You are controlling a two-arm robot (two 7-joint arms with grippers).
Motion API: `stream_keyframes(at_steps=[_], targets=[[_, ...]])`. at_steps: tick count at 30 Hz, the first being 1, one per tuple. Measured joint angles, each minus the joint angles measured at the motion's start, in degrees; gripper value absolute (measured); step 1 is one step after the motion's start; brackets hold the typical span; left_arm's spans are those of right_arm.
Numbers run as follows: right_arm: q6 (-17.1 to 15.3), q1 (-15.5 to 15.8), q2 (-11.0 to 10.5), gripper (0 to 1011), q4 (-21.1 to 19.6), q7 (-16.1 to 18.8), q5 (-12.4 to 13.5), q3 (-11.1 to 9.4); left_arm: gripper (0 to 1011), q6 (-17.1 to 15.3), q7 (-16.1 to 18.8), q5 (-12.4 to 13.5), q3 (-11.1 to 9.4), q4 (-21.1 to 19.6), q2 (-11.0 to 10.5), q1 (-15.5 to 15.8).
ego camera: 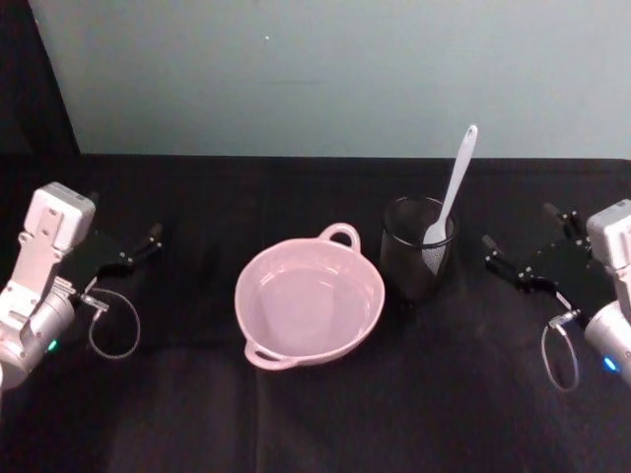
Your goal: Use the one hand to pick up the spoon and stir the clear water in the bowl.
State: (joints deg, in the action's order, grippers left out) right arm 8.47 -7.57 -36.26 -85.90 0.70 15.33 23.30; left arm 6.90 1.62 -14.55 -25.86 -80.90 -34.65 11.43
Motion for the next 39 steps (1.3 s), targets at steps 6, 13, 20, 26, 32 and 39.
stream_keyframes(at_steps=[6, 13, 20, 26, 32, 39], targets=[[0.2, 3.1, -1.2, 1003, -3.6, 3.5, 5.0, -3.0, 1011, 0.0, 0.0, 0.0, 0.0, 0.0, 0.0, 0.0], [-3.5, 4.5, -1.4, 1003, -6.1, 9.7, 14.2, -6.2, 1011, 0.0, 0.0, 0.0, 0.0, 0.0, 0.0, 0.0], [-10.9, 3.7, 0.0, 1003, -7.9, 13.7, 21.5, -8.4, 1011, 0.0, 0.0, 0.0, 0.0, 0.0, 0.0, 0.0], [-13.8, 2.3, 2.0, 1002, -8.0, 14.1, 22.9, -9.1, 1011, 0.0, 0.0, 0.0, 0.0, 0.0, 0.0, 0.0], [-15.2, 0.9, 4.2, 1002, -7.6, 13.0, 22.5, -9.5, 1011, 0.0, 0.0, 0.0, 0.0, 0.0, 0.0, 0.0], [-16.9, -0.8, 6.2, 1003, -6.5, 12.5, 22.3, -9.9, 1011, 0.0, 0.0, 0.0, 0.0, 0.0, 0.0, 0.0]])
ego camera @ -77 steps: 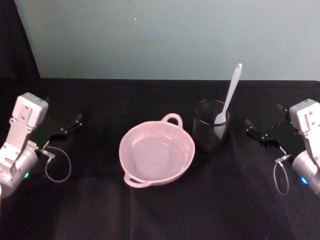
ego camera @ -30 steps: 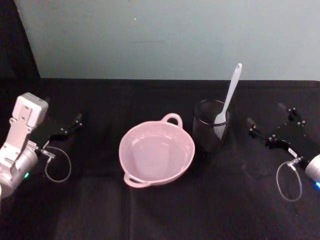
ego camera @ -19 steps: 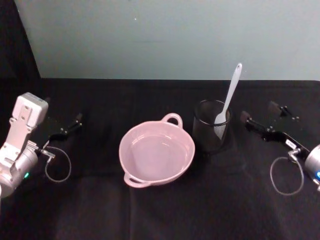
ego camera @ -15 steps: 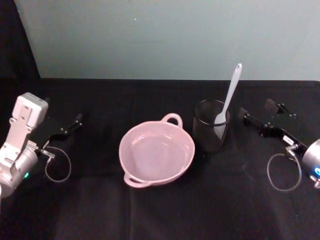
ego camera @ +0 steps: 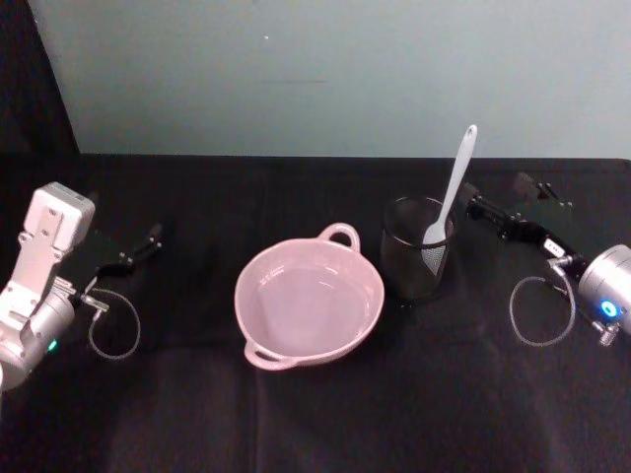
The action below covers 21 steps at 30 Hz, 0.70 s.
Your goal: Use the one hand to pick up the spoon and stir the clear water in the bowl.
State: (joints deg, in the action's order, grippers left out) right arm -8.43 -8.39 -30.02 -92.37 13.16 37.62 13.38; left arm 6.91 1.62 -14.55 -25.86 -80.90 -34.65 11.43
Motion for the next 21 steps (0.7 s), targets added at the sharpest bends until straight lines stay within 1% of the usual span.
stream_keyframes(at_steps=[5, 12, 21], targets=[[-0.7, -1.2, 1.2, 1003, 0.8, 0.0, -1.2, 0.0, 1011, 0.0, 0.0, 0.0, 0.0, 0.0, 0.0, 0.0], [-1.7, -2.5, 2.4, 1003, 1.8, 0.8, -1.4, 0.1, 1011, 0.0, 0.0, 0.0, 0.0, 0.0, 0.0, 0.0], [-2.4, -4.4, 4.0, 1003, 3.4, 1.3, -1.9, 0.9, 1011, 0.0, 0.0, 0.0, 0.0, 0.0, 0.0, 0.0]])
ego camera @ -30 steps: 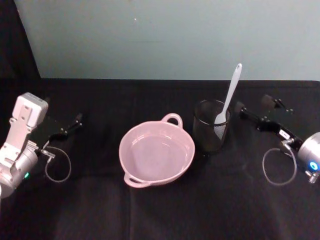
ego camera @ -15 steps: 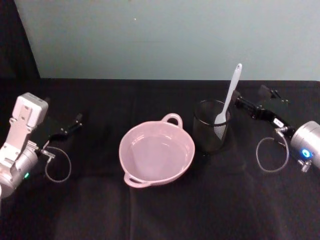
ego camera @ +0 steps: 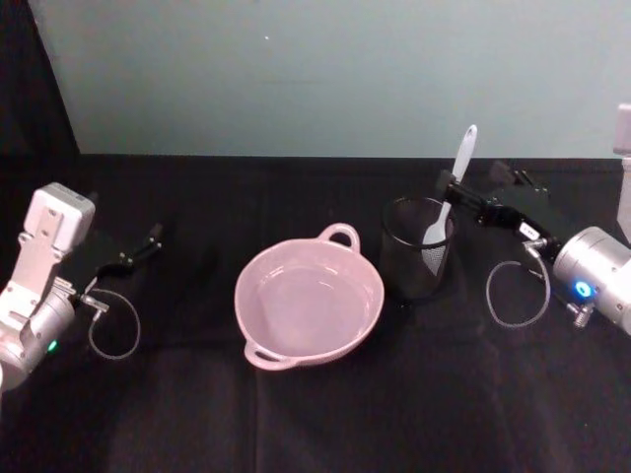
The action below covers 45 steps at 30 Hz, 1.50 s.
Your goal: Use the one hand to pick up the spoon and stir the clear water in the bowl.
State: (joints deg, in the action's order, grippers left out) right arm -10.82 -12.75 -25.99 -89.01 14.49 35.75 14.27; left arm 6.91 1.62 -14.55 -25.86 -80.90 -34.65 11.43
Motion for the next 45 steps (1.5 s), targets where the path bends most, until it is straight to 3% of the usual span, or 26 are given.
stream_keyframes(at_steps=[21, 45], targets=[[0.0, -3.5, 2.6, 1003, 3.7, 0.3, -2.2, 0.9, 1011, 0.0, 0.0, 0.0, 0.0, 0.0, 0.0, 0.0], [0.1, -4.9, 3.6, 1003, 5.6, 0.9, -2.8, 0.7, 1011, 0.0, 0.0, 0.0, 0.0, 0.0, 0.0, 0.0]])
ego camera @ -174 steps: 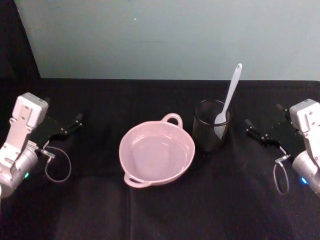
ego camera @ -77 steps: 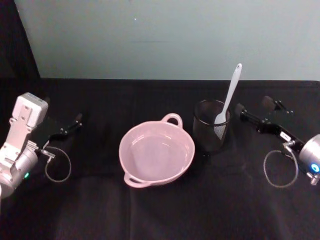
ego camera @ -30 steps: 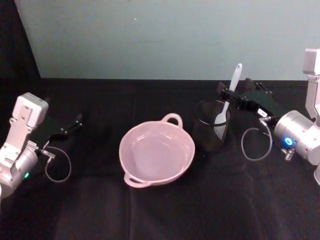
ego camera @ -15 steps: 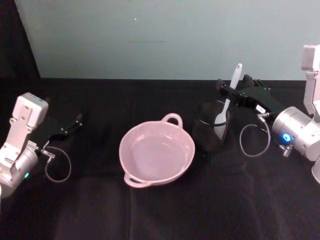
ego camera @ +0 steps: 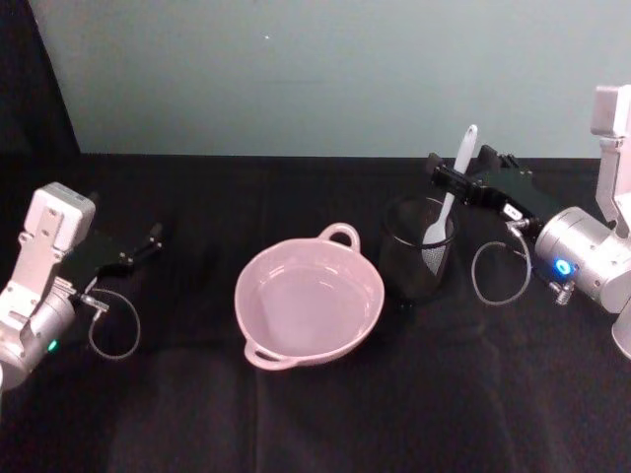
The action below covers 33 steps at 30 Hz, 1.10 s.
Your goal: Use the one hand to pick up the spoon and stir the clear water in the bowl.
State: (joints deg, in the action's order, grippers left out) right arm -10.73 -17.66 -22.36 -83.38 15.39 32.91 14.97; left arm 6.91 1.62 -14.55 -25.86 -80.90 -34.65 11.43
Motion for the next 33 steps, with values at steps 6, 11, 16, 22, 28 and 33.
stream_keyframes(at_steps=[6, 11, 16, 22, 28, 33], targets=[[0.0, -0.3, 0.2, 1003, 0.5, 0.2, -0.2, 0.0, 1011, 0.0, 0.0, 0.0, 0.0, 0.0, 0.0, 0.0], [0.0, -0.6, 0.3, 1003, 0.8, 0.4, -0.2, 0.0, 1011, 0.0, 0.0, 0.0, 0.0, 0.0, 0.0, 0.0], [0.1, -0.9, 0.5, 1003, 1.0, 0.5, -0.3, 0.0, 1011, 0.0, 0.0, 0.0, 0.0, 0.0, 0.0, 0.0], [0.2, -1.3, 0.6, 1003, 1.2, 0.6, -0.6, 0.1, 1011, 0.0, 0.0, 0.0, 0.0, 0.0, 0.0, 0.0], [0.2, -1.4, 0.7, 1003, 1.3, 0.6, -0.7, 0.2, 1011, 0.0, 0.0, 0.0, 0.0, 0.0, 0.0, 0.0], [0.3, -1.4, 0.7, 997, 1.3, 0.6, -0.6, 0.2, 1011, 0.0, 0.0, 0.0, 0.0, 0.0, 0.0, 0.0]])
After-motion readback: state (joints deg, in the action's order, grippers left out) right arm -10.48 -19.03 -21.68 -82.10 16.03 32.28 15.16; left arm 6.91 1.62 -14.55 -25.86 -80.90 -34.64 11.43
